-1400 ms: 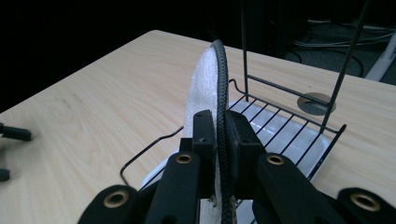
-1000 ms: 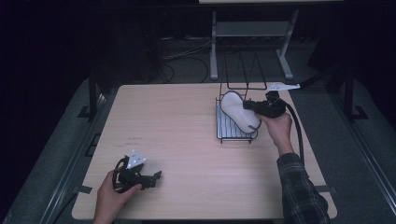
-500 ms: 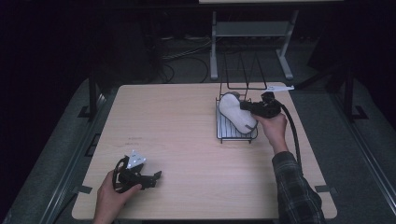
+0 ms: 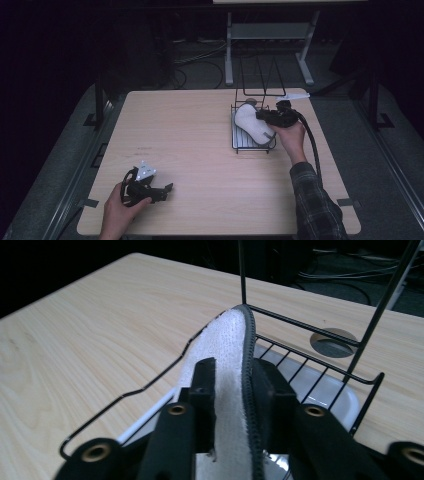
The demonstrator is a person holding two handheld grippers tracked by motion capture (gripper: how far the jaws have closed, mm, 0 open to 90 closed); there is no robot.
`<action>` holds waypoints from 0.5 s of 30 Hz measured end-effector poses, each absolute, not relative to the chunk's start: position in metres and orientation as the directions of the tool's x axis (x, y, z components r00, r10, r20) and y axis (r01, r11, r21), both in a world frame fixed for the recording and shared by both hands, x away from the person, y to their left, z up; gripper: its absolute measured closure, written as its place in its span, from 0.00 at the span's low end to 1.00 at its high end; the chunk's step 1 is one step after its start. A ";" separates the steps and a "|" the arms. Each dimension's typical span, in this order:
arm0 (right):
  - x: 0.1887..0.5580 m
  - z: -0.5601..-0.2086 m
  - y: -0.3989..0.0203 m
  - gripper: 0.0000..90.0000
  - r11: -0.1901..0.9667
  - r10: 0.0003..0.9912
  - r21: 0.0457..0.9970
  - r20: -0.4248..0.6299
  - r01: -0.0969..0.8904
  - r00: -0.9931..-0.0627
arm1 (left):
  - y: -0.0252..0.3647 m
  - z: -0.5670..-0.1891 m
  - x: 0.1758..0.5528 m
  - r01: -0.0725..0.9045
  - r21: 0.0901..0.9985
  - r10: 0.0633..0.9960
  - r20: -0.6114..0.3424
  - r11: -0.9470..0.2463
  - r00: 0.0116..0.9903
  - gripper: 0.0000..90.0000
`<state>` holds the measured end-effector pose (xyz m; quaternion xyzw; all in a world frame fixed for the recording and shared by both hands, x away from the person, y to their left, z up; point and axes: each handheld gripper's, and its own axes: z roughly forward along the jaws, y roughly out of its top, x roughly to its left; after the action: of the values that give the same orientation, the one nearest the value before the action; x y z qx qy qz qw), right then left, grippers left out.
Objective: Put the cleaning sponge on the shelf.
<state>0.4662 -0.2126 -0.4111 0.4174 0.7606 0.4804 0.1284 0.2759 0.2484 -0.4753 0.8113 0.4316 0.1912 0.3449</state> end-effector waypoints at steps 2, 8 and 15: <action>0.466 -0.412 -0.212 0.74 0.197 0.767 0.833 0.197 0.516 -0.611 | 0.248 -0.475 0.276 0.568 0.725 0.832 0.013 -0.390 0.554 0.14; 0.468 -0.414 -0.214 0.67 0.202 0.780 0.832 0.183 0.517 -0.598 | 0.248 -0.475 0.276 0.568 0.725 0.832 0.013 -0.390 0.554 0.14; 0.465 -0.410 -0.226 0.71 0.205 0.792 0.828 0.173 0.522 -0.585 | 0.248 -0.475 0.276 0.569 0.725 0.832 0.012 -0.389 0.554 0.14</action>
<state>0.4653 -0.2256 -0.4100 0.4311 0.7623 0.4600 0.1466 0.2759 0.2484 -0.4753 0.8113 0.4317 0.1912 0.3449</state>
